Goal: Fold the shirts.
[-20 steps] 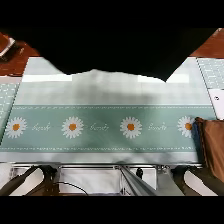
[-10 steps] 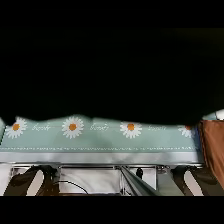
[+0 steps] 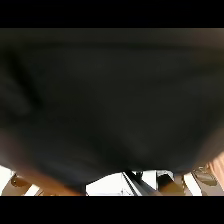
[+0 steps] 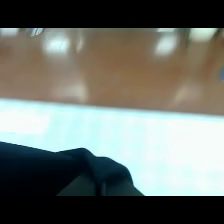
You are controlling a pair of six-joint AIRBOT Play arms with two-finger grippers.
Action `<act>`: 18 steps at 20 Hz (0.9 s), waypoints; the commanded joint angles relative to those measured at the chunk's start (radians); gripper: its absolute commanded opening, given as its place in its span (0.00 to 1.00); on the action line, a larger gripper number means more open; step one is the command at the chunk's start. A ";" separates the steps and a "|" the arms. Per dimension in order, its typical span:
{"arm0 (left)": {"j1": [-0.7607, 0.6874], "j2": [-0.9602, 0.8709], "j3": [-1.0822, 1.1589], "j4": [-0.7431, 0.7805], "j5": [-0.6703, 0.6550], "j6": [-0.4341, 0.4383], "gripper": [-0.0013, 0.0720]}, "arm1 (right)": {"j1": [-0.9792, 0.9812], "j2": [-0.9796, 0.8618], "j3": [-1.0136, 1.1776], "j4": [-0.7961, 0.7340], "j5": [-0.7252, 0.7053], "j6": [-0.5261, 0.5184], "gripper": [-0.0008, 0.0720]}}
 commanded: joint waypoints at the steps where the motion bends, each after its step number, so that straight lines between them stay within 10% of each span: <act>1: -0.015 -0.099 -0.234 0.038 0.153 -0.054 0.05 | 0.000 -0.056 -0.258 0.146 -0.098 -0.060 0.05; 8: -0.015 -0.635 -0.307 0.019 0.506 -0.121 0.05 | 0.000 -0.515 -0.407 0.210 -0.360 -0.172 0.05; 18: 0.003 -1.182 0.057 -0.180 0.473 -0.160 0.05 | 0.000 -1.175 -0.019 0.249 -0.410 -0.100 0.05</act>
